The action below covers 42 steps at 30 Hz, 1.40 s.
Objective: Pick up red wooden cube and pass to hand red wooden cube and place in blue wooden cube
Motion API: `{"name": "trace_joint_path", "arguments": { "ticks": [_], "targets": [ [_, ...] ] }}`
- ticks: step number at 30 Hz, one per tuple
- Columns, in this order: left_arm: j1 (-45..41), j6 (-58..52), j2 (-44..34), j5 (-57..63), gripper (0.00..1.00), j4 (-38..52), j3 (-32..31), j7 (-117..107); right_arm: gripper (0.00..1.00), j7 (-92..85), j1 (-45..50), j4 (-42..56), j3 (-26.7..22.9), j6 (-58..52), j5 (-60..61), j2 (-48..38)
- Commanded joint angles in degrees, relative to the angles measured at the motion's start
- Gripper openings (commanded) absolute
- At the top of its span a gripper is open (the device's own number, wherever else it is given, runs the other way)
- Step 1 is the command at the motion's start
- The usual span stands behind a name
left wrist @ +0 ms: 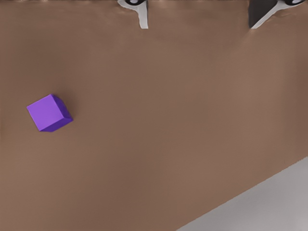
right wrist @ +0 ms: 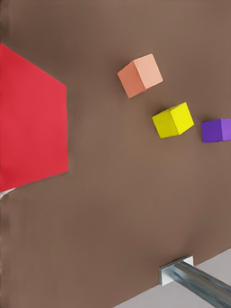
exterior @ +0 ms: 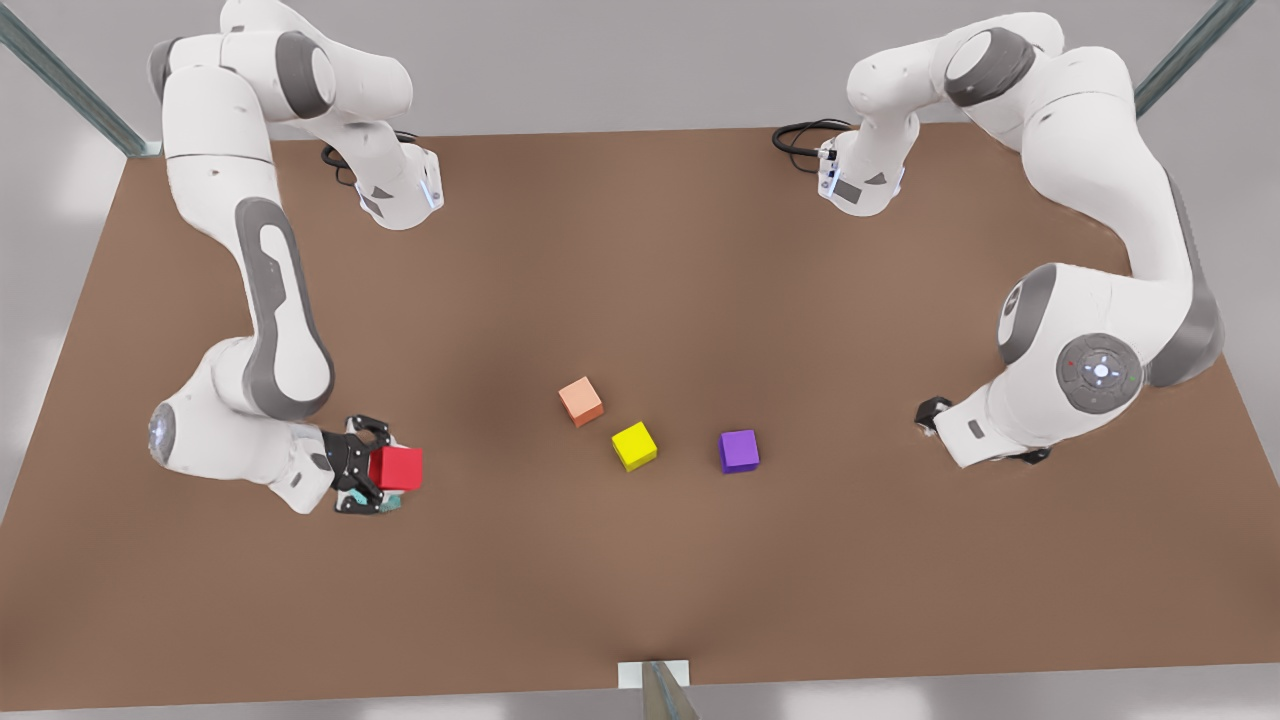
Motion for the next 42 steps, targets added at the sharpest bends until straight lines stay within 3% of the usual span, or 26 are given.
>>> {"name": "trace_joint_path", "arguments": {
  "ticks": [1,3,5,13,29,30,42],
  "targets": [
    [-15.9,13.3,-17.5,-24.0,1.0,-20.6,30.2,1.3,0.57,48.4,0.1,-0.2,-0.7,1.8,-22.5,0.0],
    [-14.2,3.4,-13.9,-21.3,1.0,-12.2,25.8,1.1,0.57,51.6,0.0,-0.9,-1.4,5.4,-25.6,0.3],
    [-14.6,3.7,-10.7,-21.8,1.0,-12.2,25.5,1.0,0.57,53.7,0.0,-2.0,-1.4,6.7,-25.7,0.3],
    [-14.1,3.0,-10.5,-24.2,1.0,-12.3,24.4,1.1,0.58,58.3,0.8,-5.5,-1.5,17.8,-26.4,2.9],
    [-14.1,1.9,-10.0,-25.6,1.0,-12.0,24.3,1.0,0.58,59.0,1.8,-11.1,-1.4,25.4,-26.3,4.6],
    [-14.0,2.1,-9.9,-25.6,1.0,-12.0,24.3,1.0,1.0,59.1,1.8,-11.0,-1.4,25.4,-26.2,4.6],
    [-14.0,2.3,-9.7,-25.7,1.0,-12.1,24.3,1.0,1.0,59.1,2.5,-9.7,-1.4,24.2,-26.1,3.6]
  ]
}}
